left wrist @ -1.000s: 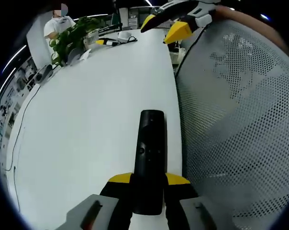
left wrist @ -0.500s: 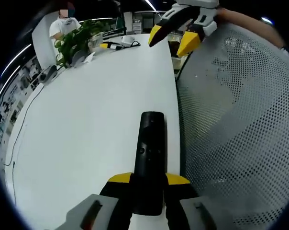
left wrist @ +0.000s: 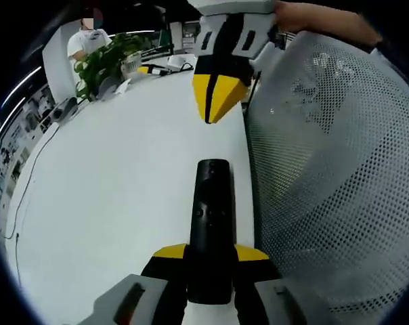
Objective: Press the specified remote control buttons in sequence, fully releasing each button before pressing the next.
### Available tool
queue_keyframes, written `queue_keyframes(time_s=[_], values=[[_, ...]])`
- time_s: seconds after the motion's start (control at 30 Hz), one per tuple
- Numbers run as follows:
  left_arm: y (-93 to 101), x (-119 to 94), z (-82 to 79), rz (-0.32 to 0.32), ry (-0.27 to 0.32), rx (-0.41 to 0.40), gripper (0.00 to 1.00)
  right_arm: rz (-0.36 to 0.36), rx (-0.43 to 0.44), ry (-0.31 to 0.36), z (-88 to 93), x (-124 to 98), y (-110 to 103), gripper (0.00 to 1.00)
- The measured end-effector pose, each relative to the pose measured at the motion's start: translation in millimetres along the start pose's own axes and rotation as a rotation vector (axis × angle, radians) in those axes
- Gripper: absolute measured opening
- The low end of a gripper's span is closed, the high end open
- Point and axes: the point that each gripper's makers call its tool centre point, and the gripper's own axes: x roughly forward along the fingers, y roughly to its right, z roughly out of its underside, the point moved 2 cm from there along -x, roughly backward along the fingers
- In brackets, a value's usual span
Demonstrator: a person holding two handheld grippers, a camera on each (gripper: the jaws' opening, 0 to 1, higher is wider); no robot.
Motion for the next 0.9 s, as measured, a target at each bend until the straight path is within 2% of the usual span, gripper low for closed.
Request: queue_keyframes(time_s=[0.2, 0.37, 0.63, 0.83, 0.9], values=[[-0.4, 0, 0.5, 0.006, 0.004, 0.005, 0.24, -0.042, 0.002, -0.050, 9.7, 20, -5, 0.00], [-0.3, -1, 0.4, 0.006, 0.008, 0.005, 0.24, -0.027, -0.040, -0.094, 14.0, 25, -4, 0.00], [-0.7, -1, 0.2, 0.010, 0.012, 0.007, 0.24, -0.029, -0.103, -0.127, 11.5, 27, -6, 0.00], [-1.8, -1, 0.0, 0.011, 0.021, 0.009, 0.24, -0.041, -0.277, -0.258, 9.6, 30, -6, 0.00], [-2.1, -1, -0.1, 0.013, 0.023, 0.012, 0.24, -0.047, -0.263, -0.294, 8.6, 31, -5, 0.00]])
